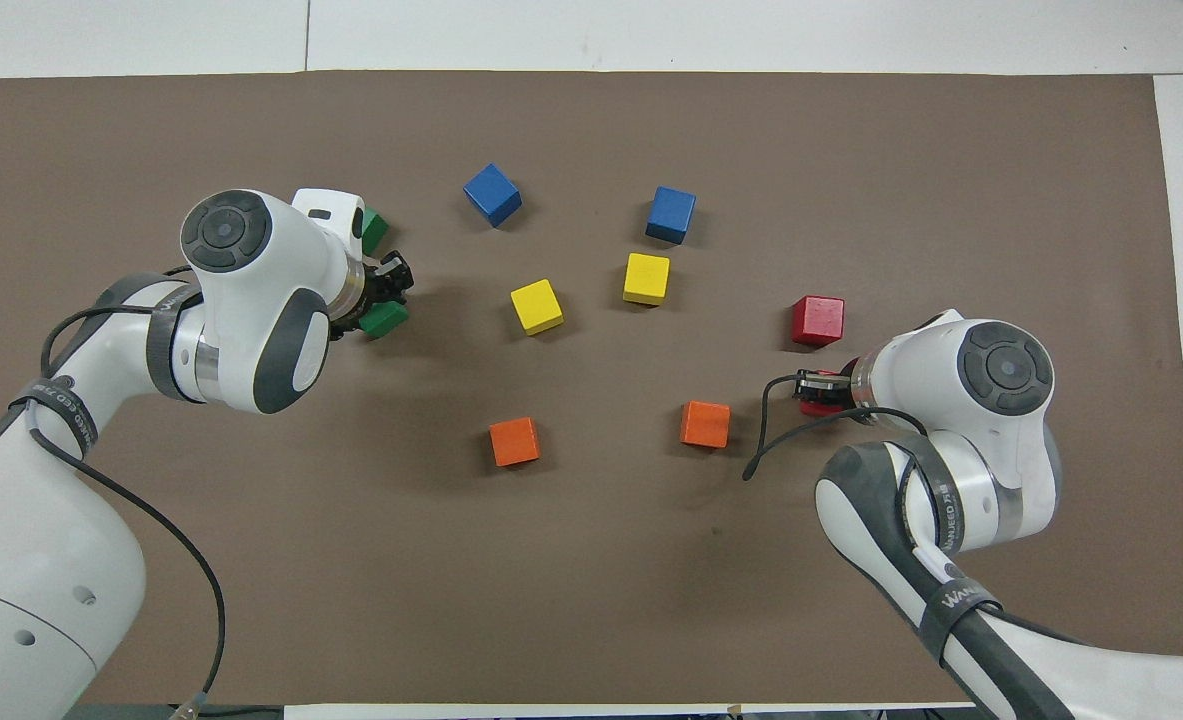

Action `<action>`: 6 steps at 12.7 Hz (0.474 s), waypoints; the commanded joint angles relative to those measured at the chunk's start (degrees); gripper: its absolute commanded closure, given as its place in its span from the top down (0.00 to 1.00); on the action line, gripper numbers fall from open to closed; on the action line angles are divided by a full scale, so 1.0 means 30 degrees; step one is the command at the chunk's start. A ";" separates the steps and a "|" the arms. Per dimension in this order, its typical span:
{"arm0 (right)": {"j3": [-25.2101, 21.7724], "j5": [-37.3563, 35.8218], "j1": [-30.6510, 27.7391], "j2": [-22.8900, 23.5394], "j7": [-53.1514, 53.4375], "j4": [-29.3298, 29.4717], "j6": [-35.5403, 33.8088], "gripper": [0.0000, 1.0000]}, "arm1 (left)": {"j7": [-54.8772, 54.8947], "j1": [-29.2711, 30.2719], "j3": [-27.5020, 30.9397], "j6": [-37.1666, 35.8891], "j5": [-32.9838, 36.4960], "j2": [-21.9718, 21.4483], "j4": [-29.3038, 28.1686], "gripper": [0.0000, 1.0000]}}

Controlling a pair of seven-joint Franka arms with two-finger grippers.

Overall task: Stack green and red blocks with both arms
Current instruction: 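Grasp the green cube with the left gripper while the right gripper grasps a red cube, then carry the green cube with the left gripper while the right gripper carries the red cube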

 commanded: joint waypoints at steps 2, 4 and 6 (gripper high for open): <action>-0.0106 0.0184 -0.0888 -0.0608 -0.1407 0.1620 -0.3731 0.00 | -0.0102 0.0028 0.0173 0.0213 0.0318 -0.0174 -0.0089 0.00; -0.0107 0.0125 -0.3138 -0.1018 -0.5175 0.3174 -0.6431 0.00 | 0.1729 0.0727 0.0173 -0.0223 0.0318 -0.0436 0.0205 0.00; -0.0078 0.0009 -0.5716 -0.0992 -0.9541 0.3708 -0.6709 0.00 | 0.6552 0.2391 0.0173 -0.1801 0.0318 -0.1342 0.0235 0.00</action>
